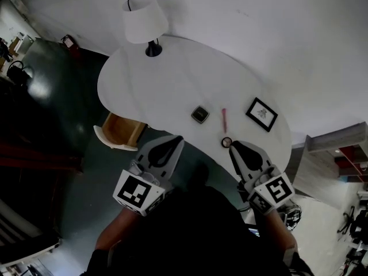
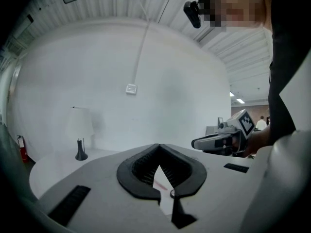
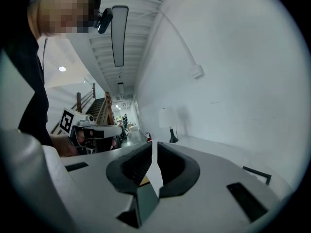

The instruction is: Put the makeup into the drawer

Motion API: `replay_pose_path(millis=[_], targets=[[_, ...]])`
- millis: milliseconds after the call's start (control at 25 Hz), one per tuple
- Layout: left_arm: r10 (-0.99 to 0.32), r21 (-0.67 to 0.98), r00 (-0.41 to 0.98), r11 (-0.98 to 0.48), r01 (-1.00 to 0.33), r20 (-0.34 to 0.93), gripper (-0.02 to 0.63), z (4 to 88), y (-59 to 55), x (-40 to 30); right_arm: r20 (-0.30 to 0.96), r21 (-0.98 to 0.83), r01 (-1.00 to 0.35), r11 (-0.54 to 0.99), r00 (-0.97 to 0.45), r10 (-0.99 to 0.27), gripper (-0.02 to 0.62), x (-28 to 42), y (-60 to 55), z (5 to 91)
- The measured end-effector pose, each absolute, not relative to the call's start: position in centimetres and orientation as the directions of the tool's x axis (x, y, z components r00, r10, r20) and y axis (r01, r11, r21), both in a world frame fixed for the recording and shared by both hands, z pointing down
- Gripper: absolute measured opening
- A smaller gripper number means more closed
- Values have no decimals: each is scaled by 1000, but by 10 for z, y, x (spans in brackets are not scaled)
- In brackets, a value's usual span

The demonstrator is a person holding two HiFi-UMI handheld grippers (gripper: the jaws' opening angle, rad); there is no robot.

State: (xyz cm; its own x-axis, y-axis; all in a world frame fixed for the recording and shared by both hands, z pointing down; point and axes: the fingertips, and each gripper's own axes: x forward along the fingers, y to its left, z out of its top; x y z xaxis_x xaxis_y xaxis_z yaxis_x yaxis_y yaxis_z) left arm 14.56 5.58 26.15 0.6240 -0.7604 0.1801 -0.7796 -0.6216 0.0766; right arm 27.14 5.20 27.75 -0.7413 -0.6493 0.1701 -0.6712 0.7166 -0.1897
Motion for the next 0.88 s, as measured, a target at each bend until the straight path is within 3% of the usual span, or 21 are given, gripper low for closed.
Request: replay_pose_path(millis=[360, 520, 680, 880], targets=[[-722, 77, 655, -657, -750, 223, 16, 275, 9, 180, 193, -209, -684, 699, -730, -656, 18, 303, 8, 287], [-680, 91, 694, -696, -712, 237, 52, 281, 1, 193, 208, -237, -713, 660, -701, -682, 18, 312, 3, 292], [-589, 107, 757, -765, -635, 284, 62, 303, -4, 210, 179, -323, -747, 582, -652, -737, 18, 315, -6, 296], [-426, 114, 812, -855, -505, 398, 112, 341, -2, 238, 270, -290, -791, 539, -608, -747, 18, 327, 1, 330]])
